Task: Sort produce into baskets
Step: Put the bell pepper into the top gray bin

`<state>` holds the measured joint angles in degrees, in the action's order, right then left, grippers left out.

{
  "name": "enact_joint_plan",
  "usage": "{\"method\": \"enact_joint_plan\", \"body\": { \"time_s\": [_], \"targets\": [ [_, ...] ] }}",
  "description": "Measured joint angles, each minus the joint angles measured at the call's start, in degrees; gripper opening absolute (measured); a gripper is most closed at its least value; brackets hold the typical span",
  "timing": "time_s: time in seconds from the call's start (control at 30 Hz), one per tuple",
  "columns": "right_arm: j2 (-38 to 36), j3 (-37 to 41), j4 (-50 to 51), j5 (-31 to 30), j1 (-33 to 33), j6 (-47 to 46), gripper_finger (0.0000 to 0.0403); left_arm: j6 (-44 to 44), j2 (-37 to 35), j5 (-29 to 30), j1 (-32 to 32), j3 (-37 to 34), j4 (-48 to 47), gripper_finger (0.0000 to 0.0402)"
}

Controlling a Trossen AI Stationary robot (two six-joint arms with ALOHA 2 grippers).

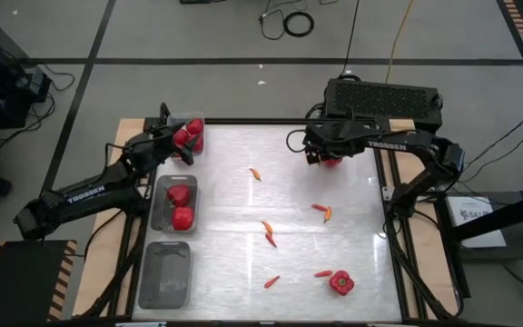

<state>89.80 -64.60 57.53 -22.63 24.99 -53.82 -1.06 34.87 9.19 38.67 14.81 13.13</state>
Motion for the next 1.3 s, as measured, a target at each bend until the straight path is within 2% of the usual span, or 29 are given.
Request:
{"method": "enact_joint_plan", "body": {
  "time_s": [0.2, 0.4, 0.87, 1.03, 1.3],
  "targets": [
    [0.04, 3.10, -0.49, -0.28, 0.00, -0.81, 0.0134, -0.02, 0.00, 0.00, 0.00, 0.00, -0.15, 0.0352],
    [0.04, 5.18, -4.15, -3.44, 0.00, 1.68, 0.0134, -0.02, 0.00, 0.00, -0.02, 0.00, -0.13, 0.0352],
    [0.00, 5.18, -5.37, -2.77, 0.02, 3.13, 0.0134, 0.00, -0.02, 0.00, -0.01, 0.00, 0.07, 0.0352],
    [0.00, 3.45, -4.06, -0.86, 0.30, 4.43, 0.0134, 0.00, -0.02, 0.00, 0.00, 0.00, 0.10, 0.0352],
    [0.00, 1.23, -3.44, -2.55, 0.28, 5.35, 0.0134, 0.00, 0.00, 0.00, -0.02, 0.00, 0.55, 0.0352]
  ]
}}
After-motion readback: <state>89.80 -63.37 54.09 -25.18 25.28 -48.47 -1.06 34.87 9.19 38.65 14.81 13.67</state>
